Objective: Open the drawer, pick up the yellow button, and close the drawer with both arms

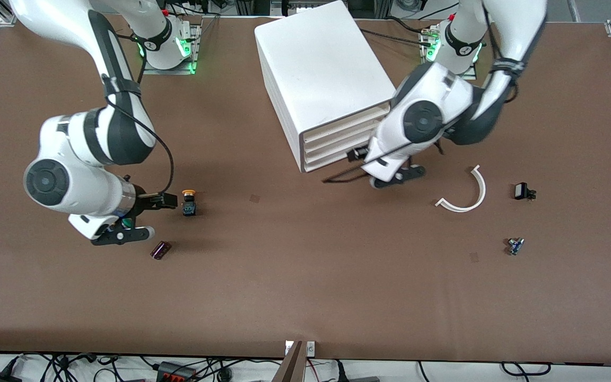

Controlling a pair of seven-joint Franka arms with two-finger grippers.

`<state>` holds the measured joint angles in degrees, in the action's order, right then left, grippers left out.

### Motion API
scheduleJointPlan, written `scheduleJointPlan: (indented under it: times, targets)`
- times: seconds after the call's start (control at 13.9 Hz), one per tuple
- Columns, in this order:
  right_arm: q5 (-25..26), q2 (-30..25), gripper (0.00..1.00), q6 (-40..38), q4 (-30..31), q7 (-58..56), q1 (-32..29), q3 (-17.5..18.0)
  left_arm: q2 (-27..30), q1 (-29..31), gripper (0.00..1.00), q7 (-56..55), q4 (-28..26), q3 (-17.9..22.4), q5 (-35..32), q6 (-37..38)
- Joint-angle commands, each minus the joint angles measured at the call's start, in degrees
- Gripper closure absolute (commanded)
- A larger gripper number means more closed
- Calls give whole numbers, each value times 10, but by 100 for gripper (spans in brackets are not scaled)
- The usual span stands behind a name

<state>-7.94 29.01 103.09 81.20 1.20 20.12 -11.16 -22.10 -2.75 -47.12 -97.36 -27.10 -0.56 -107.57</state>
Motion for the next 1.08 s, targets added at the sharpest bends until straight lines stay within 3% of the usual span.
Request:
scheduleJointPlan:
  times: [0.0, 0.29, 0.57, 0.79, 0.93, 1.0]
  targets:
    - [0, -30, 0, -41, -22, -15, -3, -25, -7, 55, 0, 60, 18, -4, -73, 8]
    - [-7, -70, 0, -61, -32, -10, -3, -74, -9, 144, 0, 250, 24, -5, -114, 10]
    - [-7, -87, 0, -95, -32, -13, -3, -98, -7, 197, 0, 426, 90, 1, -112, 109]
    - [-8, -101, 0, -97, -32, -10, -17, -103, 49, 162, 0, 527, 85, 83, -104, 145]
    - [-8, -108, 0, -102, -32, -10, -18, -115, 90, 104, 0, 597, 68, 174, -98, 151]
    - [-8, -109, 0, -104, -32, -10, -20, -115, 116, 77, 0, 619, 51, 224, -62, 149]
